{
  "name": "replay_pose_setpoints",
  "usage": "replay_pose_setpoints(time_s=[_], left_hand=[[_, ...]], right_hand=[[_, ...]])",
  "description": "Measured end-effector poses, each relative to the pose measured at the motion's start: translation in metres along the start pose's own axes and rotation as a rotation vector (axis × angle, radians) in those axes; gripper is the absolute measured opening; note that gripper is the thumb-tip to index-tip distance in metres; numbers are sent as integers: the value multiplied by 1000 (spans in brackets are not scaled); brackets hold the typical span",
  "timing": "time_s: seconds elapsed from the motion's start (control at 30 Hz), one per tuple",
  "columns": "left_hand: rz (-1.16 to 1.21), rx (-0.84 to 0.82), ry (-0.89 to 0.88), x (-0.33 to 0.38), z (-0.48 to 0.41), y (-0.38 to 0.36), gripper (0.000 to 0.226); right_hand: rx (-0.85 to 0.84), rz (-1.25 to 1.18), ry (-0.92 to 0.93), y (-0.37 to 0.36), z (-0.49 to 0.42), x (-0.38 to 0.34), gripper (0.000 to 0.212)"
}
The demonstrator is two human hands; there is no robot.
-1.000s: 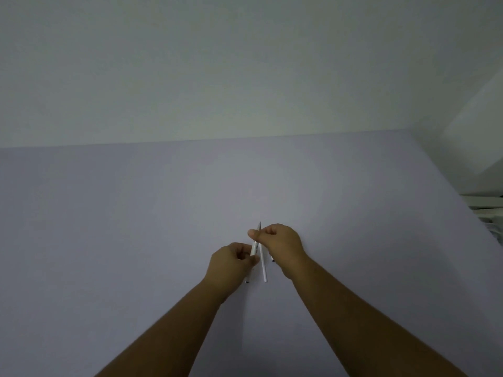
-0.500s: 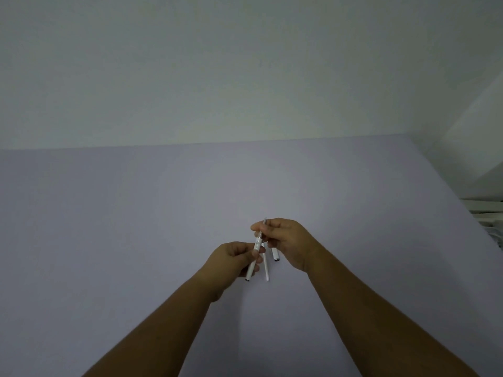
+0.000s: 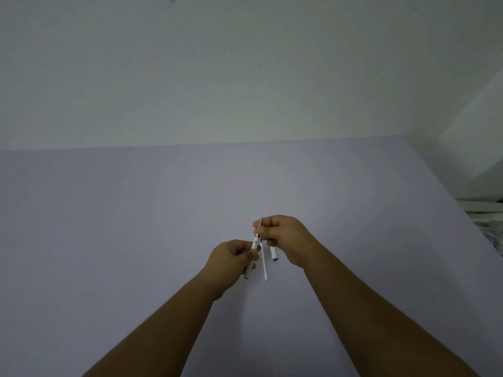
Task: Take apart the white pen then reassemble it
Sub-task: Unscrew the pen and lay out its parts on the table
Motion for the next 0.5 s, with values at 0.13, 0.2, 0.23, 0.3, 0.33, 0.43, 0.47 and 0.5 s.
replay_pose_setpoints(time_s=[0.13, 0.2, 0.23, 0.3, 0.33, 0.43, 0.47, 0.5], left_hand=[[-22, 9, -14, 1, -1, 1, 15], [-42, 2, -21, 3, 0, -1, 16], [-50, -1, -21, 4, 0, -2, 17], [-60, -1, -20, 4, 0, -1, 17], [-67, 3, -19, 4, 0, 0, 16], [-86, 11, -28, 6, -1, 1, 15], [-91, 10, -33, 8, -2, 0, 15], [-98, 8, -33, 8, -2, -1, 15]], right_hand=[[49, 66, -52, 3, 2, 1, 15], [103, 83, -43, 7, 2, 2, 20], [87, 60, -31, 5, 2, 1, 16], [17, -8, -15, 2, 2, -1, 9], [-4, -31, -14, 1, 4, -2, 10], [51, 13, -47, 4, 4, -2, 14], [82, 51, -49, 5, 5, -2, 17], [96, 64, -40, 4, 5, -2, 17]])
Point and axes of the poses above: each hand's wrist, its own z-axis away from the middle knuckle, its own y-axis out of the back of the hand, x = y × z, the point moved 9 cm from there along -z, towards the middle knuckle, and after that the axes turned 10 degrees about -y, right-handed, at the moved point
